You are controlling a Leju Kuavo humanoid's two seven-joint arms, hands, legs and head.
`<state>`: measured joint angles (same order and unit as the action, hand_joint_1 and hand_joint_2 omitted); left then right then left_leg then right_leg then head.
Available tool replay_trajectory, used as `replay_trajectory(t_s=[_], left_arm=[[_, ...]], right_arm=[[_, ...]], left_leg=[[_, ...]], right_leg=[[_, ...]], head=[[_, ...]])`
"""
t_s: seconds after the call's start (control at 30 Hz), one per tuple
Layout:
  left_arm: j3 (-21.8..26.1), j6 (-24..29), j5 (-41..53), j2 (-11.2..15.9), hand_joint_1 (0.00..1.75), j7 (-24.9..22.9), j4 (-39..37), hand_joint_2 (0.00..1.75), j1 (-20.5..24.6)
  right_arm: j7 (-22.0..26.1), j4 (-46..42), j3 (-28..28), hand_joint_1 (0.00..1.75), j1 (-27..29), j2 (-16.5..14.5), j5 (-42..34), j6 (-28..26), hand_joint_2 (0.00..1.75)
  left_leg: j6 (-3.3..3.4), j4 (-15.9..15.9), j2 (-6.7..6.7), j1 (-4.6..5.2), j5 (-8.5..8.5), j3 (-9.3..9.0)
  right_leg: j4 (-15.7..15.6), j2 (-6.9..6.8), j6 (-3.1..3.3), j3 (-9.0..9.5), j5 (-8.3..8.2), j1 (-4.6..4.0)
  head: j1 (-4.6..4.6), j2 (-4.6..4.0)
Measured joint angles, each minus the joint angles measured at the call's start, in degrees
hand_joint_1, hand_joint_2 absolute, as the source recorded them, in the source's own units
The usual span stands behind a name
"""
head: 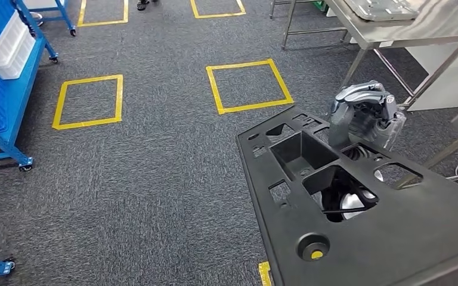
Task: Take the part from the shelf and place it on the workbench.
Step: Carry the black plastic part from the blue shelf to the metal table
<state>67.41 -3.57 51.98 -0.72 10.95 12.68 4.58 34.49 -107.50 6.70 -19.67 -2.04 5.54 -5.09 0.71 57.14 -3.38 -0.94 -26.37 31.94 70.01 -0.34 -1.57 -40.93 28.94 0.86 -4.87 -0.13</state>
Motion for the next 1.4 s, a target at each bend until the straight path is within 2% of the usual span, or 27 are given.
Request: replay_trajectory(t_s=[0.07, 0.1, 0.13, 0.2, 0.23, 0.3, 0.37, 0.4, 0.43, 0.47, 0.5, 0.57, 0.63, 0.7, 0.73, 0.8, 0.87, 0.93, 0.97, 1.0, 1.07, 1.13, 1.17, 1.23, 1.3, 1.37, 1.4], left_arm=[[0.0, 0.0, 0.1, -0.1, 0.00, 0.0, 0.0, 1.75, 0.1], [0.0, 0.0, 0.1, -0.2, 0.00, 0.0, 0.0, 1.75, 0.1], [0.0, -0.1, 0.2, -0.3, 0.00, 0.0, 0.0, 1.75, 0.1], [0.0, -0.1, 0.2, -0.3, 0.00, 0.1, 0.0, 1.75, 0.3], [0.0, -0.2, 0.2, -0.4, 0.00, 0.1, 0.0, 1.75, 0.4], [0.0, -0.2, 0.2, -0.5, 0.00, 0.3, 0.0, 1.75, 0.6], [0.0, -0.3, 0.2, -0.6, 0.00, 0.4, 0.0, 1.75, 0.4], [0.0, -0.3, 0.2, -0.6, 0.00, 0.4, 0.0, 1.75, 0.3], [0.0, -0.2, 0.2, -0.6, 0.00, 0.4, 0.0, 1.75, 0.2], [0.0, -0.2, 0.2, -0.6, 0.00, 0.4, 0.0, 1.75, 0.2], [0.0, -0.2, 0.2, -0.6, 0.00, 0.4, 0.0, 1.75, 0.2], [0.0, -0.2, 0.1, -0.6, 0.00, 0.4, 0.0, 1.75, 0.3], [0.1, -0.2, 0.1, -0.6, 0.00, 0.4, 0.0, 1.75, 0.2], [0.1, -0.2, 0.2, -0.7, 0.00, 0.4, 0.0, 1.75, 0.2], [0.1, -0.2, 0.2, -0.7, 0.00, 0.4, 0.0, 1.75, 0.3], [0.1, -0.2, 0.2, -0.9, 0.00, 0.4, 0.0, 1.75, 0.5], [0.1, -0.2, 0.2, -0.9, 0.00, 0.4, 0.0, 1.75, 0.5], [0.1, -0.2, 0.2, -0.9, 0.00, 0.4, 0.0, 1.75, 0.3], [0.1, -0.2, 0.2, -1.0, 0.00, 0.4, 0.0, 1.75, 0.3], [0.1, -0.2, 0.1, -1.0, 0.00, 0.4, 0.0, 1.75, 0.4], [0.1, -0.2, 0.1, -1.1, 0.00, 0.4, 0.0, 1.75, 0.4], [0.1, -0.2, 0.1, -1.2, 0.00, 0.4, 0.0, 1.75, 0.5], [0.1, -0.3, 0.1, -1.2, 0.00, 0.5, 0.0, 1.75, 0.5], [0.1, -0.2, 0.1, -1.2, 0.00, 0.6, 0.0, 1.75, 0.6], [0.1, -0.2, -0.1, -1.2, 0.00, 0.7, 0.0, 1.75, 0.7], [0.1, -0.2, -0.2, -1.2, 0.00, 0.8, 0.0, 1.75, 0.7], [0.1, -0.3, -0.2, -1.2, 0.00, 0.8, 0.0, 1.75, 0.6]], right_arm=[[0.0, 0.2, 0.2, 1.75, -0.2, 0.0, -0.1, 0.0, 1.75], [0.0, 0.2, 0.4, 1.75, -0.4, 0.0, -0.1, 0.1, 1.75], [0.0, 0.2, 0.6, 1.75, -0.7, 0.0, -0.1, 0.1, 1.75], [-0.1, 0.3, 0.8, 1.75, -1.2, 0.1, -0.1, 0.3, 1.75], [-0.3, 0.3, 1.0, 1.75, -1.6, 0.2, -0.1, 0.3, 1.75], [-0.8, 0.4, 1.7, 1.75, -2.5, 0.5, 0.0, 0.4, 1.75], [-1.3, 0.4, 2.5, 1.75, -3.1, 1.0, 0.2, 0.5, 1.75], [-1.5, 0.5, 2.9, 1.75, -3.2, 1.3, 0.3, 0.5, 1.75], [-1.6, 0.6, 3.2, 1.75, -3.2, 1.7, 0.4, 0.5, 1.75], [-1.7, 0.7, 3.6, 1.75, -3.2, 2.1, 0.5, 0.5, 1.75], [-1.8, 0.8, 3.9, 1.75, -3.2, 2.5, 0.6, 0.5, 1.75], [-1.8, 0.9, 4.5, 1.75, -3.4, 3.4, 0.6, 0.5, 1.75], [-1.9, 1.0, 5.0, 1.75, -3.7, 4.2, 0.7, 0.5, 1.75], [-1.9, 1.1, 5.2, 1.75, -3.8, 4.6, 0.7, 0.4, 1.75], [-1.9, 1.2, 5.3, 1.75, -3.8, 4.7, 0.7, 0.4, 1.75], [-1.9, 1.4, 5.5, 1.75, -4.0, 4.7, 0.6, 0.4, 1.75], [-1.9, 1.7, 6.0, 1.75, -4.2, 4.6, 0.5, 0.4, 1.75], [-1.9, 2.1, 6.5, 1.75, -4.3, 4.6, 0.5, 0.5, 1.75], [-1.9, 2.4, 6.7, 1.75, -4.3, 4.6, 0.5, 0.5, 1.75], [-1.9, 2.6, 6.9, 1.75, -4.3, 4.6, 0.5, 0.5, 1.75], [-1.8, 2.8, 7.2, 1.75, -4.6, 4.7, 0.5, 0.5, 1.75], [-1.8, 3.1, 7.7, 1.75, -5.1, 4.7, 0.5, 0.4, 1.75], [-1.8, 3.1, 7.8, 1.75, -5.2, 4.7, 0.5, 0.4, 1.75], [-1.7, 3.2, 8.0, 1.75, -5.2, 4.7, 0.4, 0.2, 1.75], [-1.6, 3.2, 8.0, 1.75, -5.2, 4.9, 0.1, -0.1, 1.75], [-1.5, 3.2, 8.0, 1.75, -5.2, 5.3, -0.2, -0.3, 1.75], [-1.5, 3.2, 8.0, 1.75, -5.0, 5.4, -0.3, -0.4, 1.75]], left_leg=[[-0.41, 0.1, -1.14, 0.23, -0.31, -0.28], [-0.70, 0.1, -1.66, 0.41, -0.47, -0.41], [-1.00, 0.2, -2.20, 0.59, -0.61, -0.53], [-1.61, 0.1, -3.36, 0.73, -0.88, -0.71], [-1.92, 0.4, -3.11, 0.63, -1.23, -0.72], [-2.39, 3.6, -0.61, 0.35, -3.53, 0.53], [-2.63, 11.1, 2.12, 0.18, -7.30, 3.85], [-2.70, 14.7, 2.58, 0.17, -8.56, 5.58], [-2.71, 16.7, 2.75, 0.17, -8.78, 6.67], [-2.68, 16.4, 2.83, 0.16, -7.81, 6.75], [-2.59, 13.9, 3.04, 0.12, -5.84, 5.77], [-2.35, 6.1, 5.45, -0.14, -1.99, 2.57], [-1.99, 1.9, 7.86, -0.29, -0.82, 0.83], [-1.40, 1.5, 7.48, -0.18, -0.84, 0.67], [-1.02, 1.2, 6.79, -0.21, -0.64, 0.57], [-0.24, 0.7, 5.36, -0.36, -0.29, 0.28], [0.20, 0.5, 3.88, -0.20, -0.26, 0.16], [0.33, 0.5, 2.34, -0.05, -0.35, 0.18], [0.33, 0.5, 1.60, -0.01, -0.42, 0.15], [0.28, 0.5, 0.95, 0.00, -0.50, 0.08], [0.00, 0.5, -0.19, 0.13, -0.75, -0.22], [-0.55, 0.5, -1.17, 0.46, -1.05, -0.47], [-0.84, 0.5, -1.68, 0.61, -1.19, -0.60], [-1.45, 0.4, -2.64, 0.73, -1.48, -0.87], [-2.03, 2.0, -1.23, 0.58, -2.90, -0.42], [-2.40, 8.2, 1.58, 0.33, -6.32, 2.32], [-2.50, 12.3, 2.37, 0.31, -8.07, 4.34]], right_leg=[[-8.0, -2.68, 0.52, 4.33, -2.81, -0.38], [-10.5, -3.62, 0.91, 5.64, -3.42, -0.64], [-11.6, -4.03, 1.28, 6.09, -3.45, -0.88], [-11.8, -2.67, 1.97, 5.91, -3.56, -0.95], [-11.9, -2.02, 2.28, 5.91, -3.70, -0.82], [-12.3, -0.77, 2.94, 6.02, -4.03, -0.46], [-12.3, 0.54, 3.29, 6.00, -4.11, -0.44], [-12.3, 1.31, 3.36, 6.00, -4.10, -0.48], [-12.2, 2.11, 3.37, 6.01, -4.10, -0.52], [-12.1, 2.91, 3.35, 6.02, -4.08, -0.53], [-12.0, 3.68, 3.27, 6.03, -4.03, -0.51], [-11.5, 5.04, 2.87, 5.83, -3.83, -0.50], [-11.1, 6.34, 2.17, 5.27, -3.88, -0.37], [-11.2, 7.68, 1.33, 4.82, -4.27, -0.16], [-11.2, 7.68, 1.00, 4.72, -4.29, -0.11], [-8.8, 5.21, 0.41, 3.57, -2.81, -0.31], [-2.2, 1.83, -0.03, 0.38, 0.56, -0.39], [4.1, 0.82, -0.30, -2.72, 2.66, -0.17], [4.6, 0.62, -0.33, -2.94, 2.31, -0.08], [2.8, 0.35, -0.27, -1.92, 0.95, -0.05], [-5.2, -1.52, 0.17, 2.45, -2.41, -0.31], [-10.8, -3.22, 0.93, 5.34, -3.83, -0.87], [-11.6, -3.41, 1.24, 5.66, -3.74, -1.11], [-11.8, -2.16, 1.83, 5.61, -3.87, -1.07], [-12.3, -1.04, 2.42, 5.87, -4.14, -0.71], [-12.5, 0.03, 2.86, 6.02, -4.29, -0.52], [-12.5, 0.66, 2.98, 6.01, -4.29, -0.53]], head=[[0.00, 0.00], [0.00, 0.00], [0.00, 0.00], [0.00, 0.00], [0.00, 0.00], [-0.01, 0.00], [-0.01, 0.00], [0.00, 0.00], [0.00, 0.00], [0.00, 0.00], [0.00, 0.00], [0.00, 0.00], [-0.01, 0.00], [0.00, 0.00], [0.00, 0.00], [0.01, 0.00], [0.01, 0.00], [0.00, 0.00], [0.00, 0.00], [0.00, 0.00], [0.00, 0.00], [-0.01, 0.00], [-0.01, 0.00], [0.00, 0.00], [-0.01, 0.00], [-0.01, 0.00], [-0.01, 0.00]])
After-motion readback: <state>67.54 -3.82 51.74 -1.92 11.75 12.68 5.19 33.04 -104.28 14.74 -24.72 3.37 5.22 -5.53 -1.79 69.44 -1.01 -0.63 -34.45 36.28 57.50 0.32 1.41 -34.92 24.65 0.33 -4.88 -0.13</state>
